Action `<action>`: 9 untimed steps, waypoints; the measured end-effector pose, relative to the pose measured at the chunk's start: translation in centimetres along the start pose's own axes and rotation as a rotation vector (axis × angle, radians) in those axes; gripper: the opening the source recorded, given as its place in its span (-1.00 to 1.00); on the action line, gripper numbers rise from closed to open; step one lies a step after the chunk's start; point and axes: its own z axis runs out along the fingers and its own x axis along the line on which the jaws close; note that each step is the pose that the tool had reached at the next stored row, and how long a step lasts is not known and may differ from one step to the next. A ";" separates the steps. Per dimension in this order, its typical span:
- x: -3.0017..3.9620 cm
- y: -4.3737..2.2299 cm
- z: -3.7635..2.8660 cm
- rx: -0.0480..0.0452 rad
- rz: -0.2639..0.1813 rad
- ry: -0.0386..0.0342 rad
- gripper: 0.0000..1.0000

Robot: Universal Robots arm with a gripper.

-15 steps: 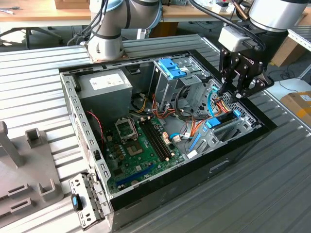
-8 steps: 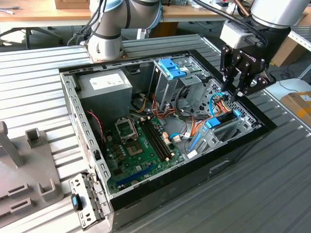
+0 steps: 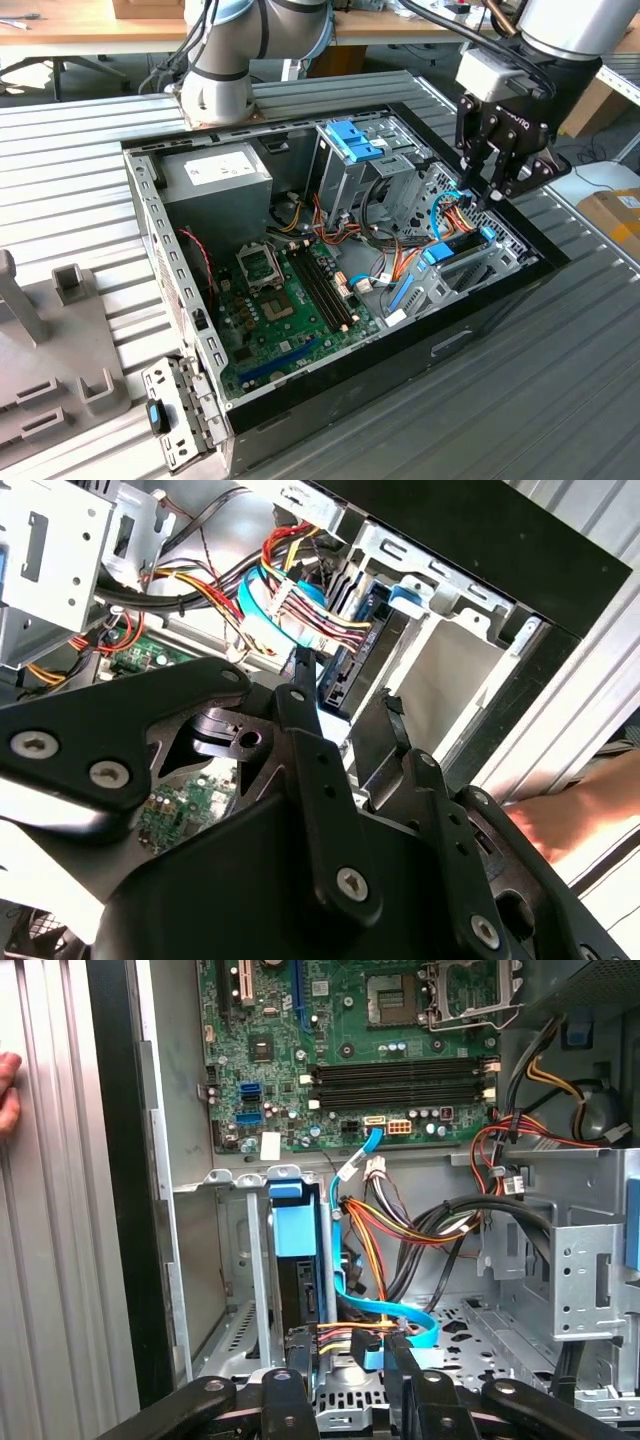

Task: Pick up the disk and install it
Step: 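Insert the first disk wire, then insert the second disk wire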

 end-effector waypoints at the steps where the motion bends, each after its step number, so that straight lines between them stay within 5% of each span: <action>1: 0.10 0.00 0.02 0.0000 0.000 -0.0002 -0.16; 9: 0.19 -0.01 0.02 0.0000 0.000 -0.0001 -0.16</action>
